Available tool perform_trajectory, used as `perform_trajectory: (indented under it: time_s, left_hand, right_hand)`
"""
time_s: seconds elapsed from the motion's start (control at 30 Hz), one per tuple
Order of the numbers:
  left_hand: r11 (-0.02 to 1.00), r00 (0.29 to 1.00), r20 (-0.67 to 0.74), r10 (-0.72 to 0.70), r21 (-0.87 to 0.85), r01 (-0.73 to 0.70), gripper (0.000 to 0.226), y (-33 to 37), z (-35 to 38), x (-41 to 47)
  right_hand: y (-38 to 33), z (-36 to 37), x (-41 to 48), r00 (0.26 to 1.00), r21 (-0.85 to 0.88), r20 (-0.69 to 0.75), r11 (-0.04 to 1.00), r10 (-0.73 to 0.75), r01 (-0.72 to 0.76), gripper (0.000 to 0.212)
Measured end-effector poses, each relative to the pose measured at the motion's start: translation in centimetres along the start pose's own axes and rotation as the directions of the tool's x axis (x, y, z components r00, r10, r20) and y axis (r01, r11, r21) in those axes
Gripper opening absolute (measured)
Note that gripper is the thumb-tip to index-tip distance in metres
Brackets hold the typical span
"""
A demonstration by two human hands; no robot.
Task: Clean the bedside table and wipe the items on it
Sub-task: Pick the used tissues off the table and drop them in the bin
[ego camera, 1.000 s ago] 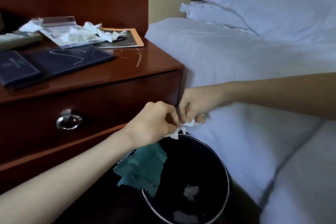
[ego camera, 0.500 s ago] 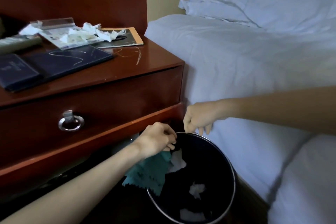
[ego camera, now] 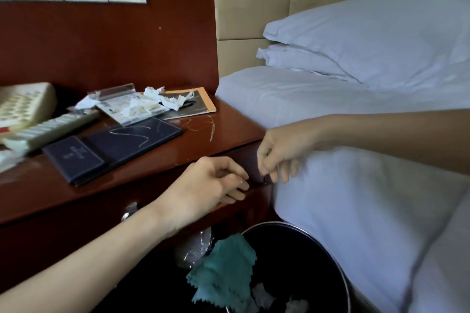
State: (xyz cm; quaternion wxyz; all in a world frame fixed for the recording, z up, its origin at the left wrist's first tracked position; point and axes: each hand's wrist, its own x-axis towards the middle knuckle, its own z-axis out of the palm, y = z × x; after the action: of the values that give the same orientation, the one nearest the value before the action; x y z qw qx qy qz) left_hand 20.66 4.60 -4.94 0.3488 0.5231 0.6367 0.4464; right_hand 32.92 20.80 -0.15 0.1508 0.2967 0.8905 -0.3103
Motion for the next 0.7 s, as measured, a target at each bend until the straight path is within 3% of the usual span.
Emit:
perform_trajectory:
  time_s: [0.23, 0.33, 0.43, 0.53, 0.7]
  left_hand:
    - [0.980, 0.969, -0.146, 0.197, 0.027, -0.195, 0.020, 4.4, -6.0, -1.3]
    - [0.954, 0.926, -0.260, 0.274, 0.196, -0.227, 0.015, 4.2, -9.2, -1.7]
    - [0.906, 0.879, -0.367, 0.306, 0.394, -0.151, 0.013, 3.0, -12.9, -2.1]
    - [0.829, 0.834, -0.444, 0.326, 0.559, -0.027, 0.017, 1.1, -17.1, -3.4]
    - [0.690, 0.822, -0.529, 0.209, 0.675, 0.259, 0.019, -1.5, -23.6, -6.8]
  right_hand:
    - [-5.2, -6.5, -1.3, 0.975, -0.017, -0.158, 0.988, -0.156, 0.155, 0.016]
    - [-7.8, -7.2, 0.7, 0.923, -0.010, -0.305, 0.970, -0.234, 0.242, 0.017]
    - [-10.1, -6.7, 3.8, 0.854, -0.013, -0.434, 0.950, -0.287, 0.313, 0.013]
    - [-12.0, -6.0, 7.3, 0.823, -0.058, -0.476, 0.946, -0.308, 0.320, 0.013]
    - [-14.9, -4.9, 12.1, 0.828, -0.212, -0.458, 0.944, -0.323, 0.251, 0.038]
